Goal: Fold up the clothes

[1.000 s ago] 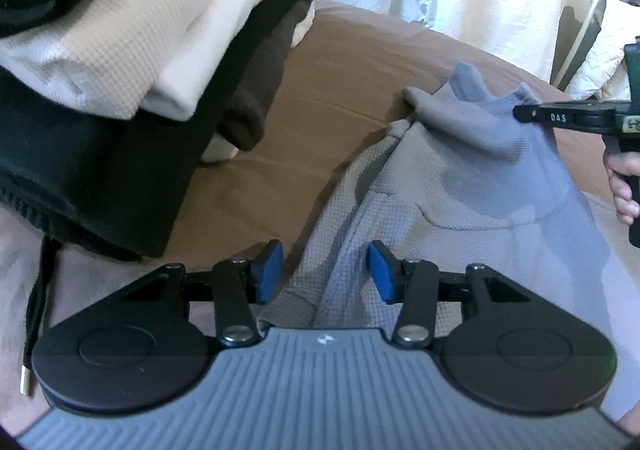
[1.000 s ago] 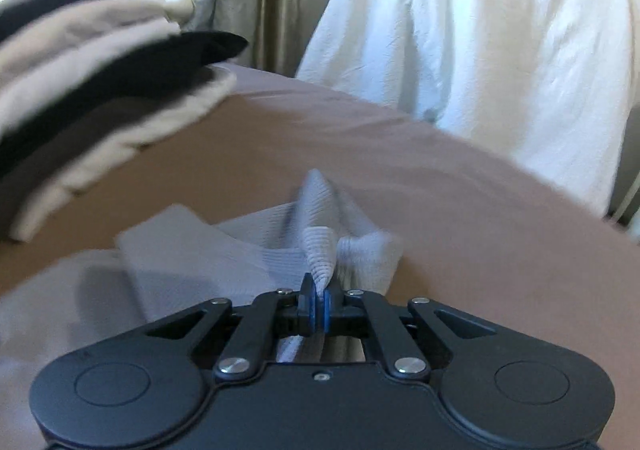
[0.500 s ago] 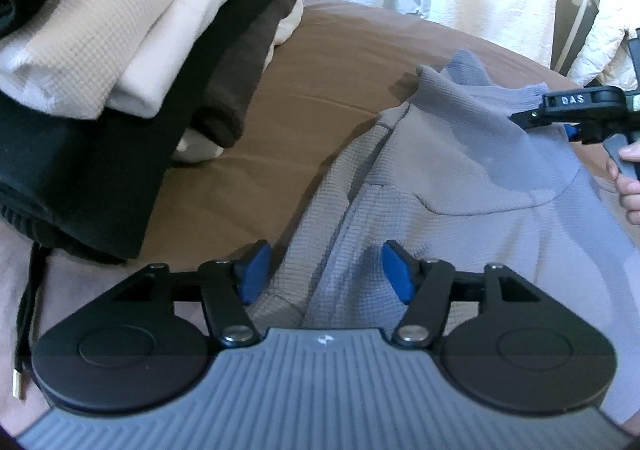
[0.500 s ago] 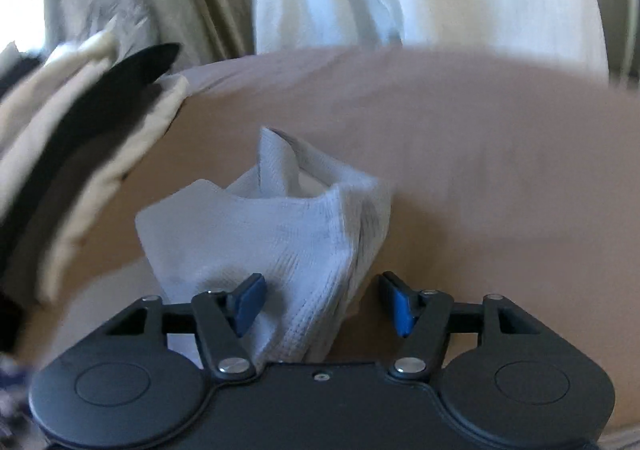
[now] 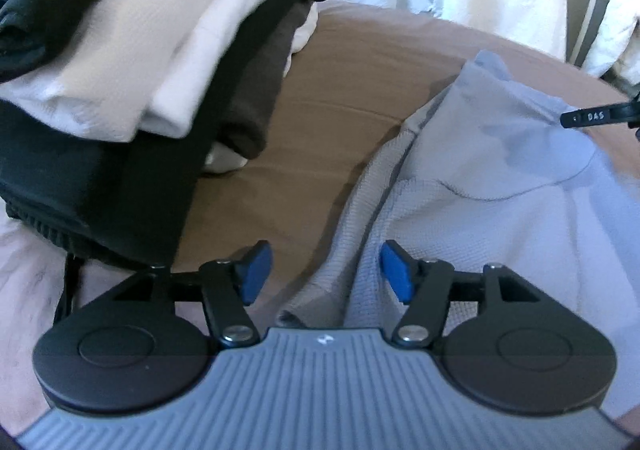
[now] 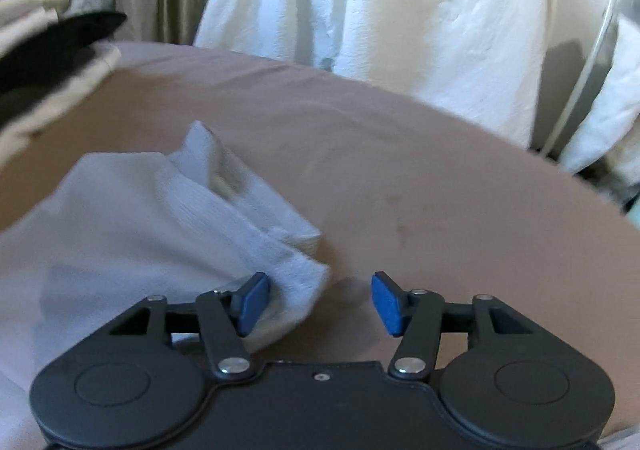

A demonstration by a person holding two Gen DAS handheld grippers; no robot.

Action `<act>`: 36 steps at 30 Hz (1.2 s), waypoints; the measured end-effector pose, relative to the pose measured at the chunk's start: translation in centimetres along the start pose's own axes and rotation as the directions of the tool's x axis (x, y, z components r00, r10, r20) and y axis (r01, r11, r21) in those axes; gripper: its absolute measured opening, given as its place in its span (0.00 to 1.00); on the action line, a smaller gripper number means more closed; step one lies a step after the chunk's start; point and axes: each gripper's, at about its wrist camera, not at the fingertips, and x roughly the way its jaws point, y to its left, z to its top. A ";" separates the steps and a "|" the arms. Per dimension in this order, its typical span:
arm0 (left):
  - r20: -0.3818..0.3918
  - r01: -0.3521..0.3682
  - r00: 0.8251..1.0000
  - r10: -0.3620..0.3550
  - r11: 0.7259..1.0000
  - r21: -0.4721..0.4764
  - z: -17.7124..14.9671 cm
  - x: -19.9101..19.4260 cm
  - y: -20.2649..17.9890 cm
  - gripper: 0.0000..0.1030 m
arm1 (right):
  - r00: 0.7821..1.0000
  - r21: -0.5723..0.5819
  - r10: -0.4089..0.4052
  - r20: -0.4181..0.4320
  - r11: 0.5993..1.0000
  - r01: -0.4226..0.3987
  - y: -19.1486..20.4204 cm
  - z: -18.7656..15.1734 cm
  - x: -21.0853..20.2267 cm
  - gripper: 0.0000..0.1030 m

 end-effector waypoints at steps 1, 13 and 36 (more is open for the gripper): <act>-0.014 0.033 0.999 -0.033 0.999 -0.034 0.1 -0.2 0.9 0.59 | 0.999 -0.010 -0.027 0.025 1.000 0.027 0.2 0.2 -0.7 0.59; -0.098 0.139 0.983 -0.153 0.981 -0.132 -3.2 -6.6 3.0 0.59 | 0.876 0.203 0.476 0.074 0.853 -0.481 1.3 1.3 -9.2 0.61; -0.088 0.210 0.964 -0.252 0.919 -0.335 -8.7 -7.3 3.7 0.71 | 0.805 0.335 0.530 -0.268 0.834 -0.438 8.8 10.8 -4.1 0.64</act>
